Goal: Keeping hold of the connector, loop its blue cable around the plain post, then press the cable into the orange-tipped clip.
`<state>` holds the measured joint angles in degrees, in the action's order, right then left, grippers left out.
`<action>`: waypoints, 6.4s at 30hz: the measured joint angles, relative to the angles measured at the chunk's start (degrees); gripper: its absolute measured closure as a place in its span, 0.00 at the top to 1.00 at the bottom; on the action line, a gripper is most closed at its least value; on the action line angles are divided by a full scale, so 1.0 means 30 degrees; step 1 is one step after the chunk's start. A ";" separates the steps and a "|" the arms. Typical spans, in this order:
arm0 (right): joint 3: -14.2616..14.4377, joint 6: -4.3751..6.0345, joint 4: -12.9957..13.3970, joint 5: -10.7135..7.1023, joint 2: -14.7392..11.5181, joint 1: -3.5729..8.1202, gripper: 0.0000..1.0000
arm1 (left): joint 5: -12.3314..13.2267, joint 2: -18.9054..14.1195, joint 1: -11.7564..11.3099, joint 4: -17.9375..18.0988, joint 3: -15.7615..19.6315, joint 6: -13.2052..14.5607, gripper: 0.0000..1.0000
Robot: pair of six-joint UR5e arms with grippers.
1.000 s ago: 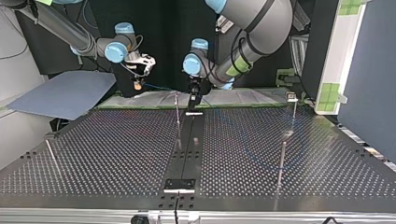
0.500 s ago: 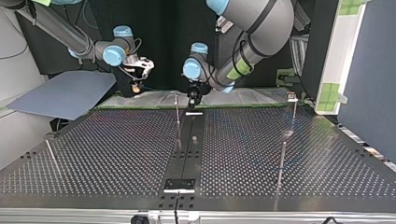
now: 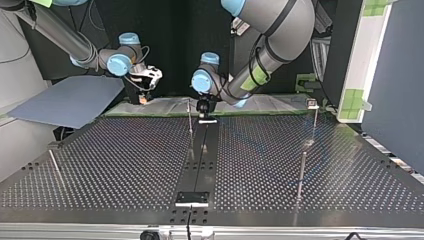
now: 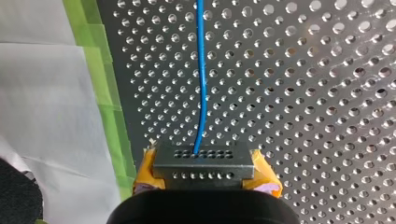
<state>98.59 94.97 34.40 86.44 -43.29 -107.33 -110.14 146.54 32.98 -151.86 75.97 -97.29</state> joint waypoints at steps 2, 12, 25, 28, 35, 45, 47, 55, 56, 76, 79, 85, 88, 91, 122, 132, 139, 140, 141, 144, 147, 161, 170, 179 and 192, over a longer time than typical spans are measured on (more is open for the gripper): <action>-0.0121 0.0006 -0.0038 -0.0009 0.0001 0.0030 0.00 | -0.0032 0.0000 0.0000 -0.0143 -0.0126 -0.0001 0.00; -0.0913 -0.0003 -0.0663 -0.0182 -0.0002 0.0181 0.00 | -0.0235 -0.0002 -0.0129 -0.0373 -0.0274 -0.0002 0.00; -0.1531 -0.0018 -0.0983 -0.0451 -0.0001 0.0380 0.00 | -0.0335 -0.0002 -0.0455 -0.0738 -0.0678 0.0004 0.00; -0.1668 -0.0036 -0.1042 -0.0542 -0.0002 0.0394 0.00 | -0.0348 -0.0002 -0.0487 -0.0804 -0.0756 0.0003 0.00; -0.1894 -0.0144 -0.1237 -0.0810 -0.0002 0.0401 0.00 | -0.0440 -0.0002 -0.0588 -0.0828 -0.0796 -0.0001 0.03; -0.1913 -0.0156 -0.1281 -0.1008 -0.0001 0.0401 0.00 | -0.0643 -0.0001 -0.0726 -0.0882 -0.0791 0.0044 0.40; -0.1912 -0.0156 -0.1284 -0.1036 -0.0002 0.0401 0.00 | -0.0643 -0.0002 -0.0728 -0.0885 -0.0795 0.0060 0.57; -0.1916 -0.0156 -0.1274 -0.1063 -0.0001 0.0402 0.00 | -0.0386 -0.0002 -0.0756 -0.0962 -0.0784 0.0108 0.70; -0.1913 -0.0157 -0.1272 -0.1064 -0.0001 0.0401 0.00 | -0.0311 -0.0002 -0.0768 -0.0989 -0.0784 0.0099 0.73; -0.1910 -0.0156 -0.1338 -0.1065 -0.0002 0.0343 0.00 | -0.0633 -0.0002 -0.0620 -0.2572 -0.0756 0.0547 0.99; -0.1910 -0.0156 -0.1363 -0.1064 -0.0002 0.0342 0.00 | -0.0664 -0.0001 -0.0523 -0.2787 -0.0754 0.0708 0.99; -0.1908 -0.0157 -0.1384 -0.1064 0.0003 0.0333 0.00 | -0.0651 -0.0119 -0.0335 -0.2899 -0.0517 0.0984 0.99; -0.1910 -0.0157 -0.1379 -0.1064 0.0001 0.0337 0.00 | -0.0385 -0.0412 -0.0351 -0.2509 -0.0037 0.1007 0.99; -0.1909 -0.0157 -0.1374 -0.1065 0.0003 0.0326 0.00 | -0.0199 -0.0703 -0.0389 -0.1958 0.0539 0.1017 0.99; -0.1907 -0.0185 -0.1442 -0.1065 0.0003 0.0298 0.00 | 0.0490 -0.2941 0.0870 0.0570 0.4729 0.1598 0.99; -0.1897 -0.0202 -0.1574 -0.1065 -0.0001 0.0237 0.00 | 0.0398 -0.3562 0.1466 0.1447 0.6471 0.1512 0.99; -0.1900 -0.0212 -0.1626 -0.1065 -0.0002 0.0223 0.00 | 0.0164 -0.3571 0.1908 0.1641 0.6791 0.1155 0.99; -0.1900 -0.0211 -0.1627 -0.1066 -0.0002 0.0217 0.00 | 0.0139 -0.3574 0.1975 0.1657 0.6798 0.1135 0.99; -0.1898 -0.0211 -0.1629 -0.1065 -0.0001 0.0215 0.00 | 0.0122 -0.3575 0.2019 0.1666 0.6800 0.1121 0.99; -0.1899 -0.0213 -0.1656 -0.1065 -0.0002 0.0203 0.00 | 0.0091 -0.3576 0.2126 0.1678 0.6804 0.1068 0.99; -0.1889 -0.0217 -0.1690 -0.1066 -0.0001 0.0200 0.00 | 0.0082 -0.3576 0.2182 0.1696 0.6807 0.0975 0.99; -0.1883 -0.0299 -0.1764 -0.1054 0.0007 0.0167 0.00 | -0.0535 -0.3576 0.2259 0.1708 0.6772 0.0158 0.99; -0.1893 -0.0300 -0.1781 -0.1046 0.0006 0.0169 0.00 | -0.1594 -0.3575 0.2268 0.1665 0.6754 -0.0215 0.99; -0.1884 -0.0364 -0.2086 -0.1036 0.0007 0.0109 0.00 | -0.1697 -0.3575 0.2266 0.1462 0.6751 -0.0334 0.99; -0.1881 -0.0558 -0.2704 -0.1044 0.0012 -0.0004 0.00 | -0.1781 -0.3575 0.2315 0.1054 0.6753 -0.0294 0.99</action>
<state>92.95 93.30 26.28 83.30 -43.26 -107.34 -115.48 135.82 39.93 -148.70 96.22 -98.17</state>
